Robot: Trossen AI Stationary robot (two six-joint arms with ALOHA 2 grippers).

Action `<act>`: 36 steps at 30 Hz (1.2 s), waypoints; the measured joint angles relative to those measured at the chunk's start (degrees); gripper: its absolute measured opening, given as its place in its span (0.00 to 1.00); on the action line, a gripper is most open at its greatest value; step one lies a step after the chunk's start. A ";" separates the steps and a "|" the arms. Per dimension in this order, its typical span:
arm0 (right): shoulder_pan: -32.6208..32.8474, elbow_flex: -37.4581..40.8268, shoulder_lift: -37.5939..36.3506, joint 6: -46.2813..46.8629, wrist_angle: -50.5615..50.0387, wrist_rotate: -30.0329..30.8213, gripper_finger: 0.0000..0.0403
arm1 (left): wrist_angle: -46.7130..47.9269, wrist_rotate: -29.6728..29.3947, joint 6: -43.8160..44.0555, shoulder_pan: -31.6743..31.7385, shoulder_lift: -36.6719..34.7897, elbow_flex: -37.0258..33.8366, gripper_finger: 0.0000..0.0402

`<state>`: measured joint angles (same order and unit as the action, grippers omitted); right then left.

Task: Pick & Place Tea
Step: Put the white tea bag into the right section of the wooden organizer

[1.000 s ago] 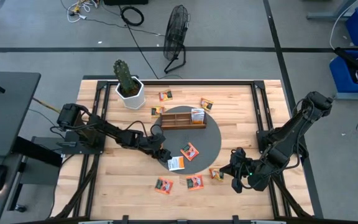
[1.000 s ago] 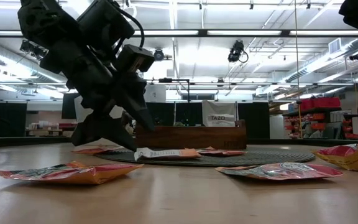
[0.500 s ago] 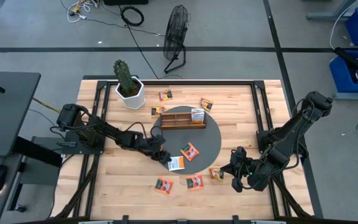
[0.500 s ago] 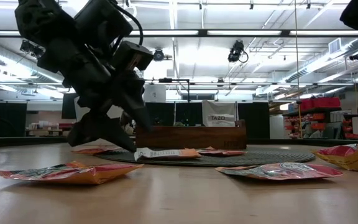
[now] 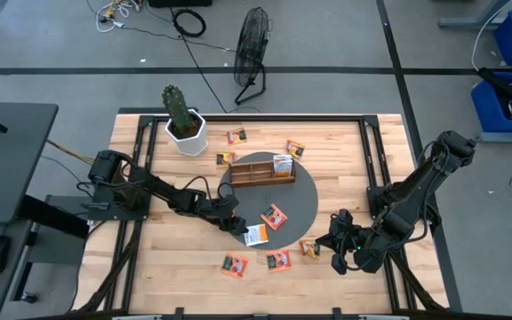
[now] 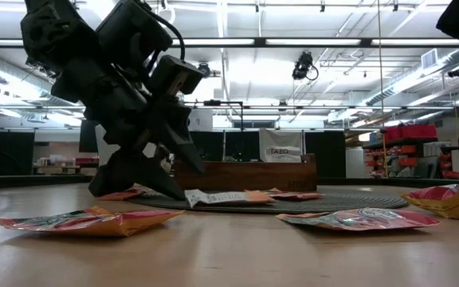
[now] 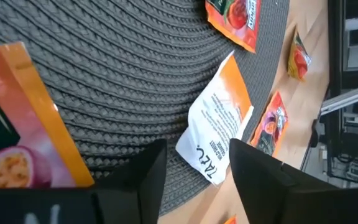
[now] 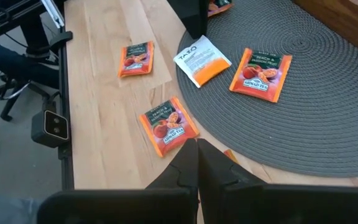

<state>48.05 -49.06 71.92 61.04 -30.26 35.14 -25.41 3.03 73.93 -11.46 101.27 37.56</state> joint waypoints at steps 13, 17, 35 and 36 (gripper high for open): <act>0.00 0.00 0.00 0.01 -0.79 0.00 0.00 | -0.15 0.00 -2.60 1.27 0.00 0.00 0.15; 0.00 0.00 0.00 0.00 -0.79 0.00 0.00 | -0.45 0.01 -2.62 2.27 0.00 -0.01 0.02; -2.33 0.00 0.00 -4.66 -0.24 -0.10 0.03 | -8.54 8.31 -11.38 3.06 0.02 2.64 0.00; -3.24 0.00 0.00 -5.82 -0.06 -0.49 0.04 | -8.32 8.47 -11.83 3.06 0.02 3.01 0.00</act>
<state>44.81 -49.06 71.92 55.22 -30.32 34.65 -33.74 11.50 62.10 -8.40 101.30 40.57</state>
